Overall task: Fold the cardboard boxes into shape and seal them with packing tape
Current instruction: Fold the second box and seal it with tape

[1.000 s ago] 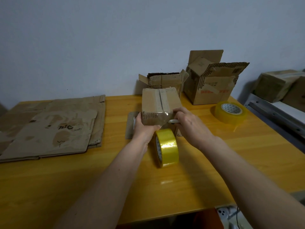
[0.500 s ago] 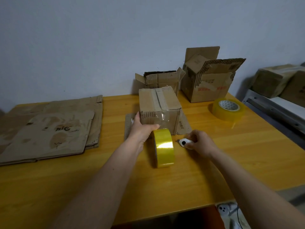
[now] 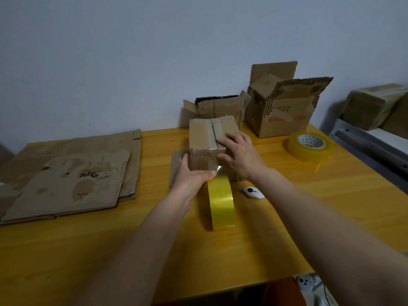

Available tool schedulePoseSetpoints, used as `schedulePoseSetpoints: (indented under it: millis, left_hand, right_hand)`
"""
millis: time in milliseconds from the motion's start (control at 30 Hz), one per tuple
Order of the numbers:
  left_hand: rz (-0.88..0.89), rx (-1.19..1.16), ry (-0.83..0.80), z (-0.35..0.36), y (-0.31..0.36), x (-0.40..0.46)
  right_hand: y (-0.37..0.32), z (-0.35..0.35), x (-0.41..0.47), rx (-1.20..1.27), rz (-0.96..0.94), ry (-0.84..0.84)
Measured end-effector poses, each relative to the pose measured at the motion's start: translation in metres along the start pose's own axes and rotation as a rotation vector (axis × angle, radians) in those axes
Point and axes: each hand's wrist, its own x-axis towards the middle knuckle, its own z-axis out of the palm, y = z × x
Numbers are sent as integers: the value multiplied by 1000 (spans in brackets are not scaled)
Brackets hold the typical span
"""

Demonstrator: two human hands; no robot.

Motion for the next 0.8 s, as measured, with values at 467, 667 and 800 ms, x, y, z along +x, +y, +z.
schedulePoseSetpoints:
  millis: [467, 667, 800]
  left_hand:
    - [309, 25, 54, 5, -10, -27]
    - [426, 137, -39, 4, -7, -36]
    - [381, 166, -8, 3, -3, -40]
  right_hand:
    - [-28, 14, -54, 940, 344, -34]
    - [-29, 17, -60, 1104, 374, 37]
    - [-31, 15, -68, 976, 257, 82]
